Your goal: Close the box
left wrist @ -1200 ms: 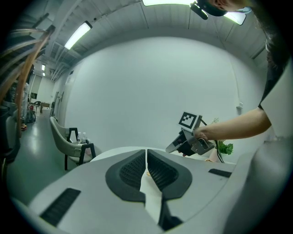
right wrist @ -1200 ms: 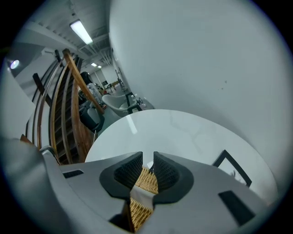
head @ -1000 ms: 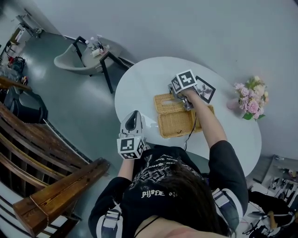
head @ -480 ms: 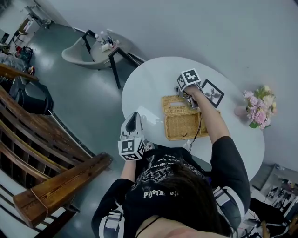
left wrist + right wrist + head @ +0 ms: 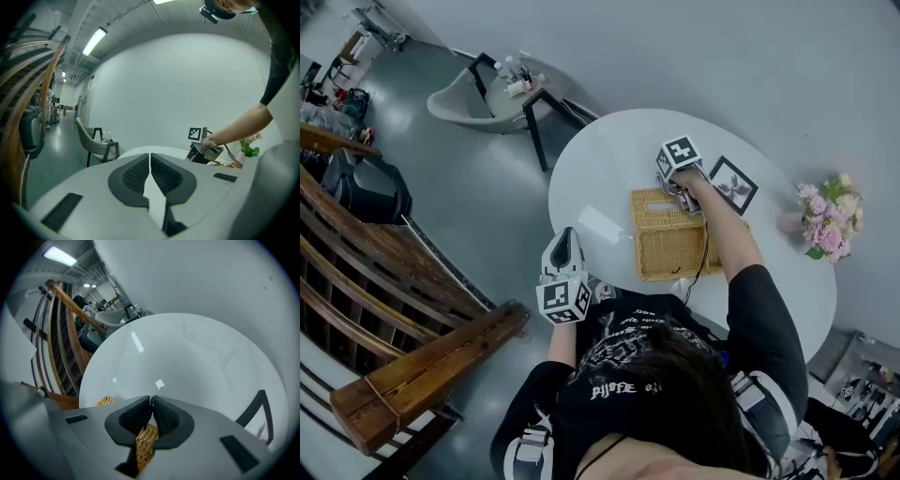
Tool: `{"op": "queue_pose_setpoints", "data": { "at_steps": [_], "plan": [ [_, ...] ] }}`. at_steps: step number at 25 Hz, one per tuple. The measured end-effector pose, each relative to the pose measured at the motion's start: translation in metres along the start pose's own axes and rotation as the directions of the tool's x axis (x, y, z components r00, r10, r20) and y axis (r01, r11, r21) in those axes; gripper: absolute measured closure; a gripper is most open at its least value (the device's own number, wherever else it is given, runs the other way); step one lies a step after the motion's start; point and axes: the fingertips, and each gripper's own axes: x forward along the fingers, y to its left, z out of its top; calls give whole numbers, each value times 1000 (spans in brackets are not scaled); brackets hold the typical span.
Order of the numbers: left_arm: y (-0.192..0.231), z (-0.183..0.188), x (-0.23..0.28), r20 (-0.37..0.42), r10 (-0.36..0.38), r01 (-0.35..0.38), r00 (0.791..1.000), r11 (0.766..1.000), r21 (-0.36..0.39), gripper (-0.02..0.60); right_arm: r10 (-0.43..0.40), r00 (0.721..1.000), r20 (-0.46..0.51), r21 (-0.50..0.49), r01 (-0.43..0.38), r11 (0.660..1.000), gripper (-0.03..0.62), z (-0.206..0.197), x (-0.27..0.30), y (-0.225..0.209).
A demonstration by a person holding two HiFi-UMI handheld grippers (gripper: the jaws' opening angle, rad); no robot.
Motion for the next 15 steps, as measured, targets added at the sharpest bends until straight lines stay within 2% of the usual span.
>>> {"op": "queue_pose_setpoints", "data": {
  "at_steps": [5,10,15],
  "plan": [
    [5,-2,-5,4,23,-23,1000,1000,-8,552,43,999,-2,-5,-43,999,553,3,4,5],
    [3,-5,-10,4,16,-16,1000,1000,-4,552,19,1000,17,-21,-18,1000,554,3,0,5],
    [-11,-3,-11,8,-22,22,1000,1000,3,552,-4,996,86,-55,9,998,555,11,-19,7]
  ]
}}
